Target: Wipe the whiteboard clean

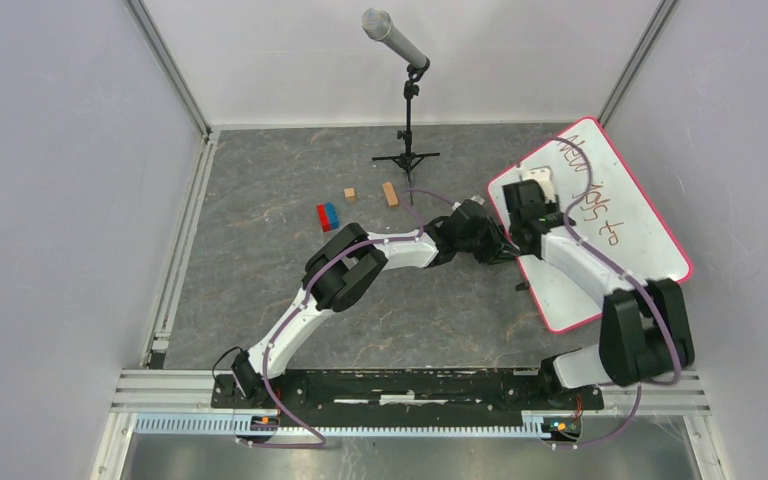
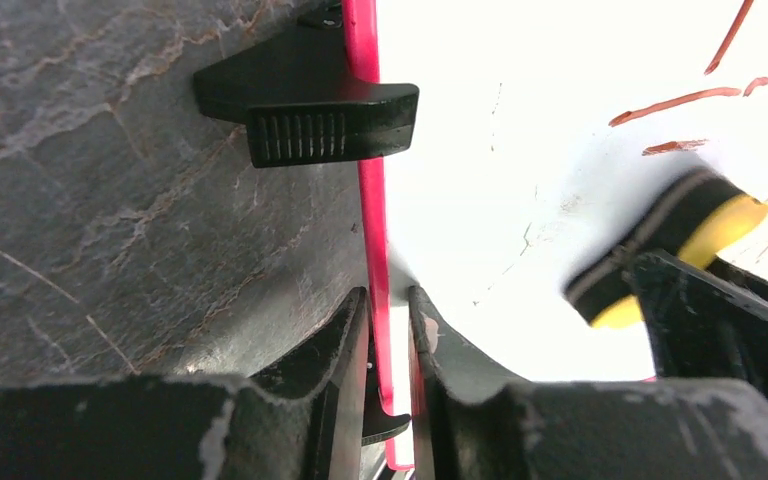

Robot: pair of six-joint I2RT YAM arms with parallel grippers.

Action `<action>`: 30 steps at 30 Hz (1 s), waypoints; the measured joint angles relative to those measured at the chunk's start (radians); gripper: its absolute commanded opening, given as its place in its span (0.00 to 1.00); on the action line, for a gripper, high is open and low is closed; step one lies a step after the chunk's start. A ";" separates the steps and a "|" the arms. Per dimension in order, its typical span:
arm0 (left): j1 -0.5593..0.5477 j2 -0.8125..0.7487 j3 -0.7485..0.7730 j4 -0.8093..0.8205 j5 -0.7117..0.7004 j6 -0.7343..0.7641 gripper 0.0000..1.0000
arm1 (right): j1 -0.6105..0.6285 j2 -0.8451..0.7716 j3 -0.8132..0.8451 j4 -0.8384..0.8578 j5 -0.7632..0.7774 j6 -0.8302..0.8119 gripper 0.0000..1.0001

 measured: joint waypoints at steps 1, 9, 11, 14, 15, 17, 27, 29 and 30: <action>0.000 0.000 0.000 0.000 0.000 0.000 0.27 | -0.016 -0.055 -0.024 -0.001 0.007 0.008 0.33; 0.001 0.000 -0.001 -0.005 0.000 0.000 0.27 | -0.039 -0.163 -0.113 0.009 0.035 0.013 0.32; 0.002 0.000 -0.001 -0.005 -0.001 0.000 0.27 | 0.002 -0.098 -0.099 0.016 0.049 0.006 0.31; 0.002 0.000 -0.001 -0.005 -0.003 0.000 0.27 | 0.055 0.011 -0.048 0.019 0.045 0.002 0.32; 0.002 0.000 -0.001 -0.005 -0.003 0.000 0.27 | 0.067 0.051 -0.021 0.019 0.034 0.000 0.32; 0.003 0.000 -0.001 -0.005 -0.003 -0.001 0.27 | 0.072 0.098 0.022 0.020 0.011 -0.002 0.33; 0.003 0.000 -0.002 -0.008 -0.032 -0.004 0.27 | -0.087 0.168 0.226 0.019 -0.047 -0.042 0.33; 0.003 0.000 -0.002 -0.006 -0.041 -0.003 0.28 | -0.102 0.167 0.227 0.027 -0.051 -0.046 0.32; 0.003 0.000 -0.002 -0.004 -0.046 -0.003 0.29 | -0.101 0.167 0.225 0.031 -0.050 -0.051 0.32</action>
